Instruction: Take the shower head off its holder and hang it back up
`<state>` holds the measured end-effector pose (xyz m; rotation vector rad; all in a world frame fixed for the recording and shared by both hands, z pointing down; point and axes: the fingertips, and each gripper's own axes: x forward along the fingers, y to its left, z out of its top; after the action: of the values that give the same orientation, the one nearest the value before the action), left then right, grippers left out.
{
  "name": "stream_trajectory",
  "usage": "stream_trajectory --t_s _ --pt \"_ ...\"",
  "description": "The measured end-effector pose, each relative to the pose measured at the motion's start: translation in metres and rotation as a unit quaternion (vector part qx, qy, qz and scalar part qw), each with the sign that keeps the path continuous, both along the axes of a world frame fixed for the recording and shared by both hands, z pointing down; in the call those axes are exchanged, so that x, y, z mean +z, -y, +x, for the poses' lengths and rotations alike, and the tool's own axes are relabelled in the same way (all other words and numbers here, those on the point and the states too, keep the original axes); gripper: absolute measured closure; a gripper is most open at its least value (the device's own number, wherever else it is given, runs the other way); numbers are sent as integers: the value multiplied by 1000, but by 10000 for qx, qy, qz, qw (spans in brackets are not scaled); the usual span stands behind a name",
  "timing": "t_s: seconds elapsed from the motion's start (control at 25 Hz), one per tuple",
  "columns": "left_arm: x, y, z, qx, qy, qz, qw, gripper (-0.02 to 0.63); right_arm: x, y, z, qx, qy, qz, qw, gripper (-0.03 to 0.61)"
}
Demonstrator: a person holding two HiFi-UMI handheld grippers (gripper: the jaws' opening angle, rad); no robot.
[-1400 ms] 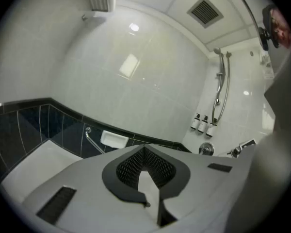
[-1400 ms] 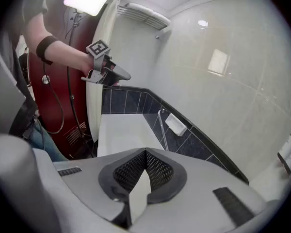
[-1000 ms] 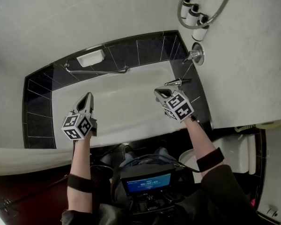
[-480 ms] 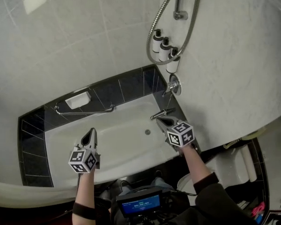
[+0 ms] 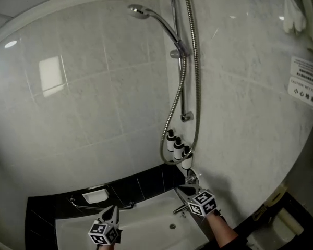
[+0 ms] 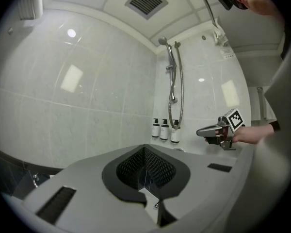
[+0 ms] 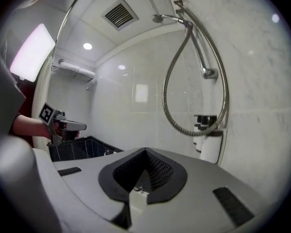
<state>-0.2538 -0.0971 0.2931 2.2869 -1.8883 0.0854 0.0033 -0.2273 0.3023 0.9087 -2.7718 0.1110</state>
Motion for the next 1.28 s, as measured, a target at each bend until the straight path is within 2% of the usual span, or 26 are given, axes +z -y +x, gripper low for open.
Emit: stream_trajectory --t_s 0.16,0.32,0.56,0.8,0.96,1.16,1.28 --pt "-46 21 5 165 152 322 9992 614 -78 23 3 149 146 715 9972 561" --pt "-107 51 8 243 279 771 9963 614 -165 42 -2 312 215 1581 9867 561" --pt "-204 89 37 566 692 1384 9863 614 -276 57 -10 660 228 2663 9613 560" --pt "-301 122 60 797 773 1892 9756 614 -384 62 -14 1043 218 3513 9302 556" --pt "-362 137 74 932 865 2186 9675 614 -451 69 -6 1397 308 3970 9066 520" --pt "-419 155 90 1035 908 2412 9607 614 -521 87 3 1836 411 4240 8859 395" --pt "-450 163 95 973 1015 2551 9566 614 -559 98 4 2092 285 4447 8704 372"
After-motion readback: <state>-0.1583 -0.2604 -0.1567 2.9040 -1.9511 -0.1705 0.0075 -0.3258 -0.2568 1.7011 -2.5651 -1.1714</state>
